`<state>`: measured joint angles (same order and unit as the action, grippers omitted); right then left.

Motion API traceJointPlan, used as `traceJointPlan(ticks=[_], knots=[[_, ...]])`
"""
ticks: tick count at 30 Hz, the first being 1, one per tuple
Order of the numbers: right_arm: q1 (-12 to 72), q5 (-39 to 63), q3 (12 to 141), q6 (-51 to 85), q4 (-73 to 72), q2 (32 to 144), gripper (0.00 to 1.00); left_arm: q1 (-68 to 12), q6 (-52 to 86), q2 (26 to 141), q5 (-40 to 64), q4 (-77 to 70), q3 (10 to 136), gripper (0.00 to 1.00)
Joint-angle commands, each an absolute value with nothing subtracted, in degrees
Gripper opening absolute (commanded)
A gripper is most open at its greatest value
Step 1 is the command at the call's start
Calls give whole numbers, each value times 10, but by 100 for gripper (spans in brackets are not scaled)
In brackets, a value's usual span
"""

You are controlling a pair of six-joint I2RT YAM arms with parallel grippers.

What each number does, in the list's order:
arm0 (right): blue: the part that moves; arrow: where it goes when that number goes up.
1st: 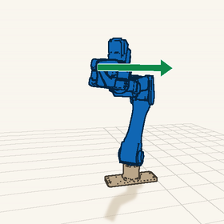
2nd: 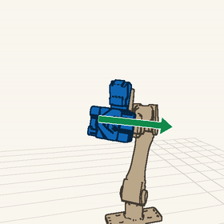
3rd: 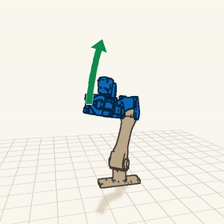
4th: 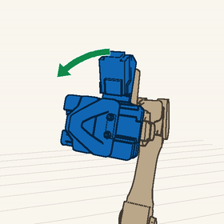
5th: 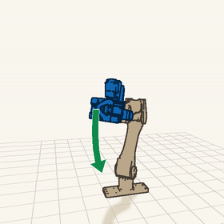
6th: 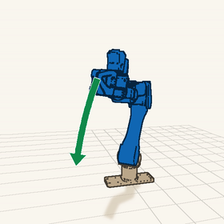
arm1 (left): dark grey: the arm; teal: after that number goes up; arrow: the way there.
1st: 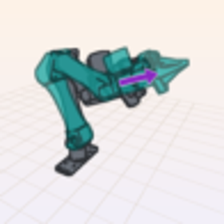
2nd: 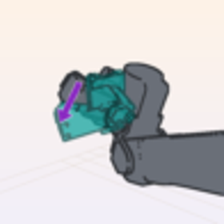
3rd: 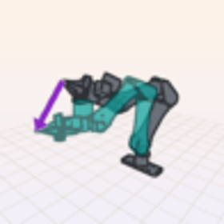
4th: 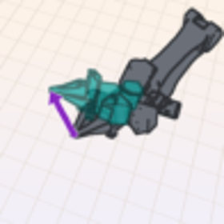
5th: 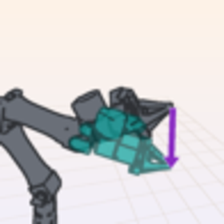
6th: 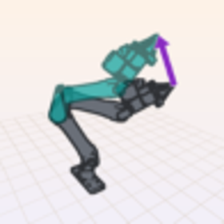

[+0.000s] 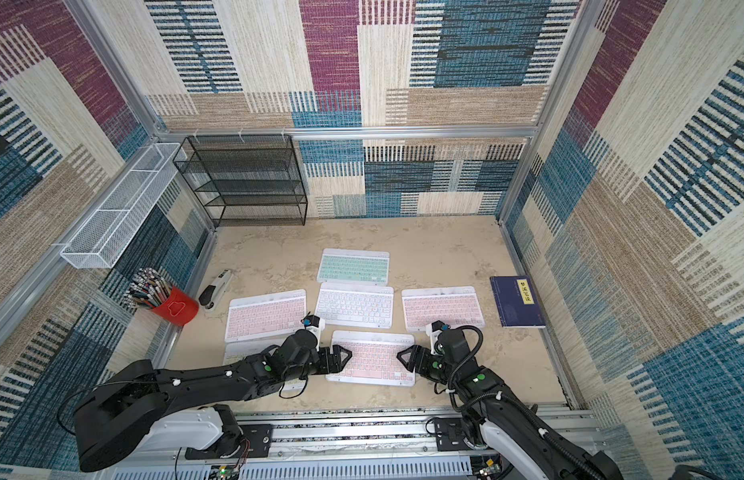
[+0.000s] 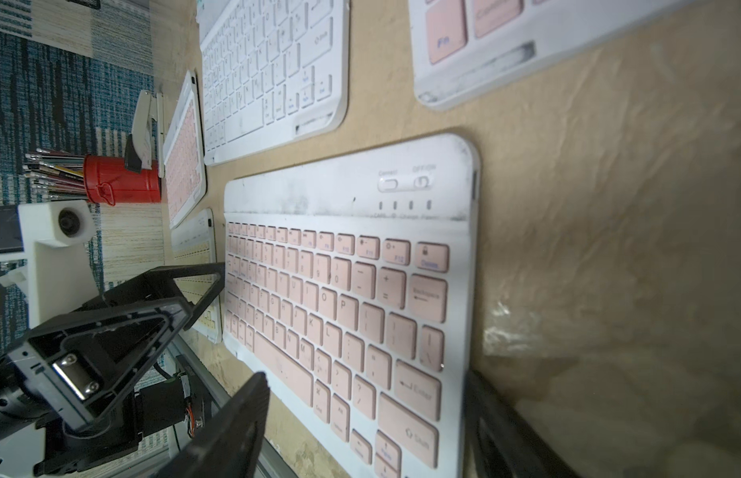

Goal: Stack the numeric keypads
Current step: Pick up the numeric keypad from the center of the board.

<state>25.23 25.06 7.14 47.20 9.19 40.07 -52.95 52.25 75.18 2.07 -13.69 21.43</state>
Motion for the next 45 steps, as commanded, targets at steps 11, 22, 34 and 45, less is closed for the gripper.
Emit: traceJointPlan(ticks=[11, 22, 34, 45], knots=[[236, 431, 34, 534, -45, 368, 64, -542, 526, 807, 166, -27, 216, 85], [231, 459, 22, 565, -70, 339, 57, -549, 533, 790, 174, -29, 200, 80], [230, 505, 31, 578, -139, 394, 52, -565, 539, 790, 175, -29, 198, 77], [230, 532, 20, 622, -196, 375, 46, -570, 538, 802, 177, -30, 203, 76]])
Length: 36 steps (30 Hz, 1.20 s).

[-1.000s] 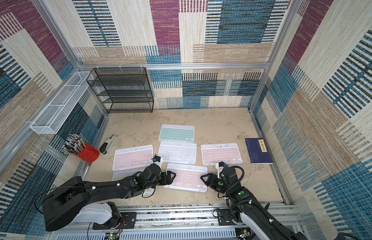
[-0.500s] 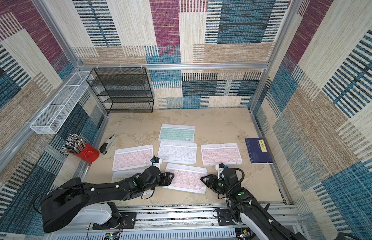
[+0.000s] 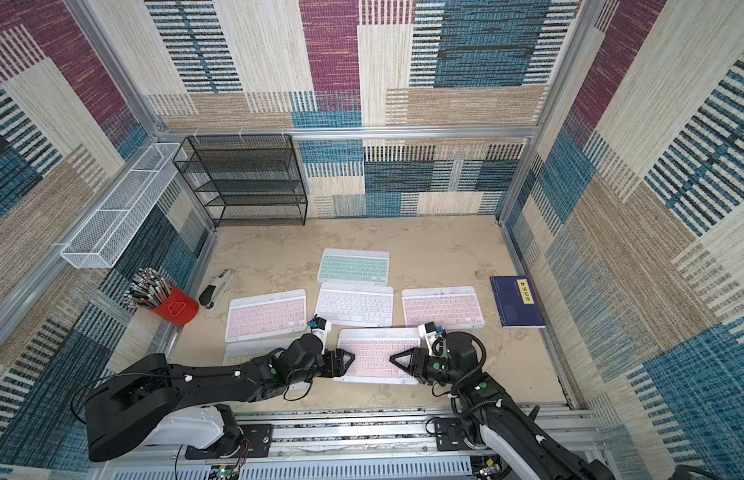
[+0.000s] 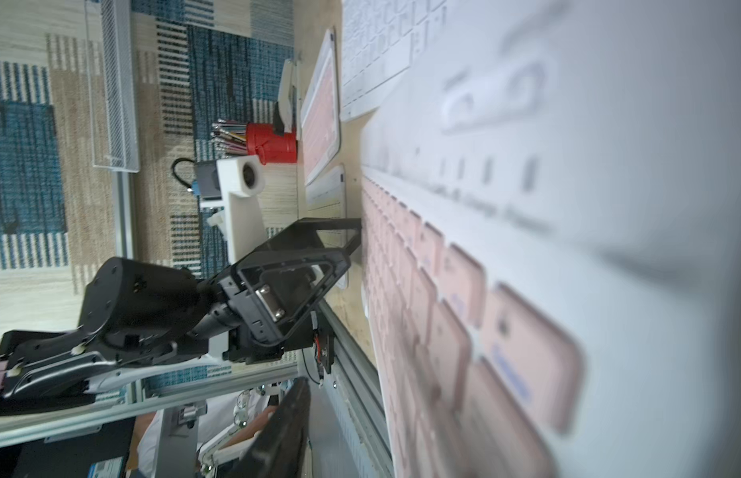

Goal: Stack the numeric keypads
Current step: Pick up the numeric keypad from the center of the board.

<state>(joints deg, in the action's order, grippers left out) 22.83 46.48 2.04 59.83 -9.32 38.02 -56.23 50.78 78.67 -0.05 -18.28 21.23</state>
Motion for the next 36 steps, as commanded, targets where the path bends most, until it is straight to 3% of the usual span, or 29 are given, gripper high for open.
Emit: traceJointPlan(ticks=[1, 8, 14, 27, 33, 36], knots=[[230, 531, 20, 623, -194, 371, 46, -570, 538, 803, 176, -29, 204, 75], [229, 507, 46, 570, -79, 358, 48, -570, 541, 794, 161, -11, 201, 75], [229, 459, 96, 483, 68, 425, 52, -569, 539, 804, 154, -6, 211, 75], [223, 434, 122, 447, 164, 423, 42, -569, 534, 825, 156, -13, 221, 75], [222, 441, 107, 464, 154, 393, 19, -569, 535, 850, 165, -28, 228, 75], [222, 441, 113, 465, 158, 384, 0, -569, 537, 840, 159, -21, 230, 75]])
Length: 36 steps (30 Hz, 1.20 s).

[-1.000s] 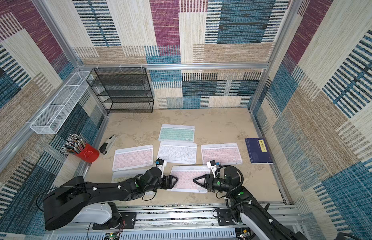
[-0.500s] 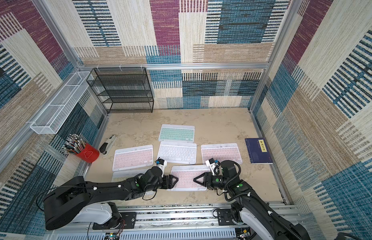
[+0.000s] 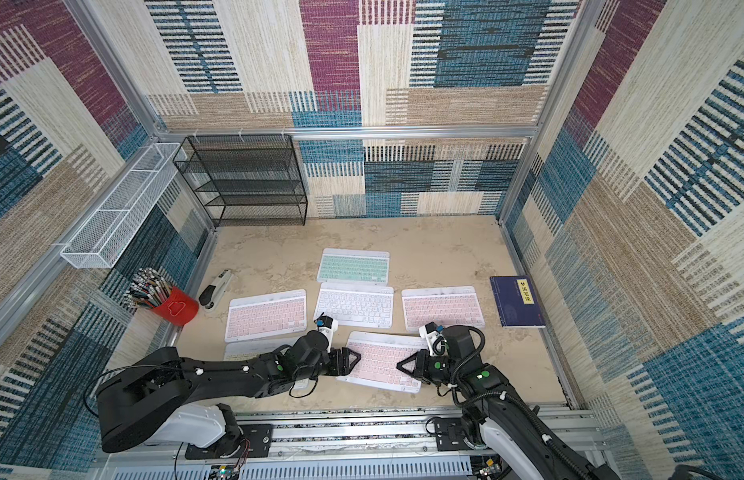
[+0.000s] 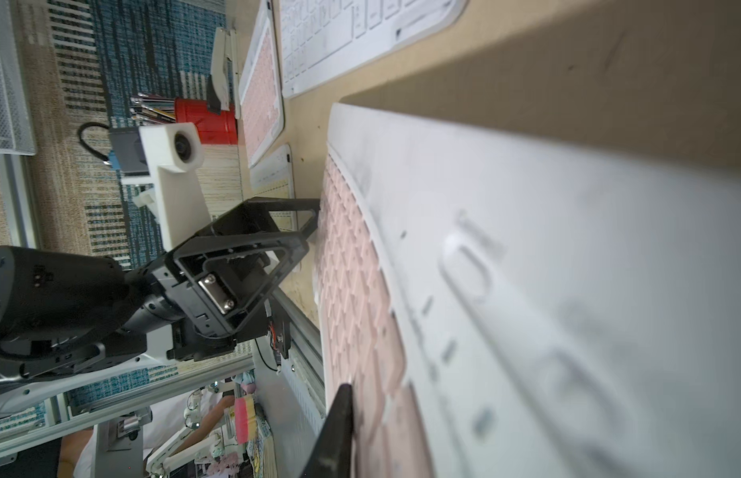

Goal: Stack the numeric keypads
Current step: Pick up the numeric keypad from the center of the board, then place the numeric keypad at the numeric keypad.

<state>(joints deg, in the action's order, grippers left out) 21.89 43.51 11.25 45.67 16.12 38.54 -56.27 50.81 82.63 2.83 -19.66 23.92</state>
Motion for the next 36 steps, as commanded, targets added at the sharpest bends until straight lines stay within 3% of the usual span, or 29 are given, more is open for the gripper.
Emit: traceJointPlan(ticks=[1, 5, 14, 16, 19, 25, 36], knots=[[221, 442, 116, 464, 157, 386, 0, -568, 538, 830, 150, -10, 233, 78], [222, 449, 137, 454, 160, 403, 0, -568, 531, 767, 99, 78, 259, 99], [221, 461, 254, 443, 175, 450, 0, -543, 515, 535, -107, 344, 360, 99], [222, 445, 284, 439, 171, 475, 0, -500, 508, 480, -121, 359, 373, 99], [222, 430, 315, 434, 142, 522, 0, -398, 473, 439, -63, 360, 396, 99], [216, 375, 385, 428, 69, 630, 0, -309, 373, 502, -9, 329, 480, 99], [173, 480, 593, 425, -88, 907, 0, -198, 317, 714, 152, 240, 570, 99]])
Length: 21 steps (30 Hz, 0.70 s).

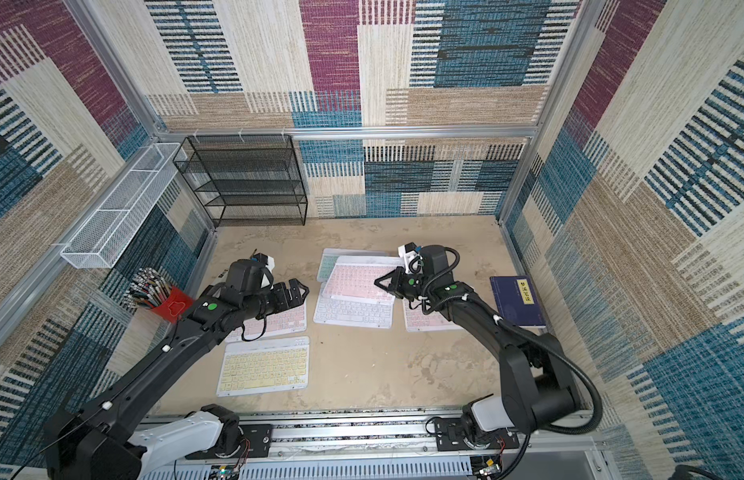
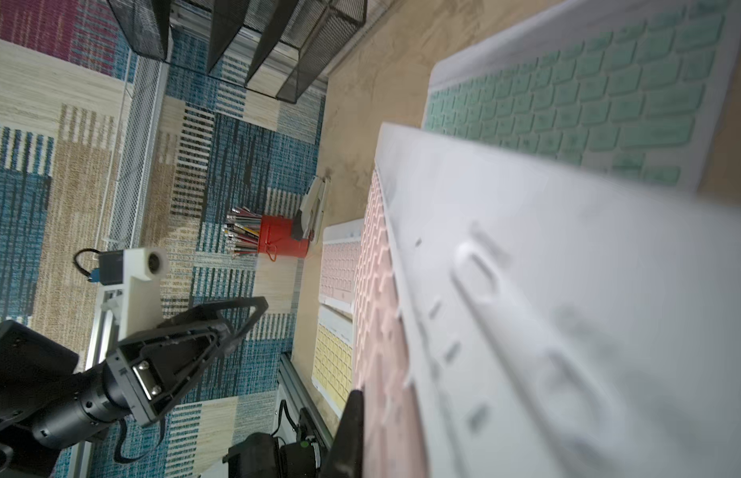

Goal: Stack the numeric keypads
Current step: Place the numeric keypad at the numeric keypad.

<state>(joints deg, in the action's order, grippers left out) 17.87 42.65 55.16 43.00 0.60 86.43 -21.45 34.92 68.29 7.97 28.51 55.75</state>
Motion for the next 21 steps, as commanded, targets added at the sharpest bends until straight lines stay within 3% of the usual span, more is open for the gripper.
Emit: traceJointPlan(ticks=[1, 11, 21], knots=[[171, 488, 614, 423, -95, 932, 0, -197, 307, 726, 157, 239, 579, 99], [149, 559, 842, 419, -99, 1164, 0, -163, 272, 797, 172, 248, 649, 99], [134, 599, 865, 451, -142, 1247, 0, -121, 275, 821, 214, 232, 656, 98]])
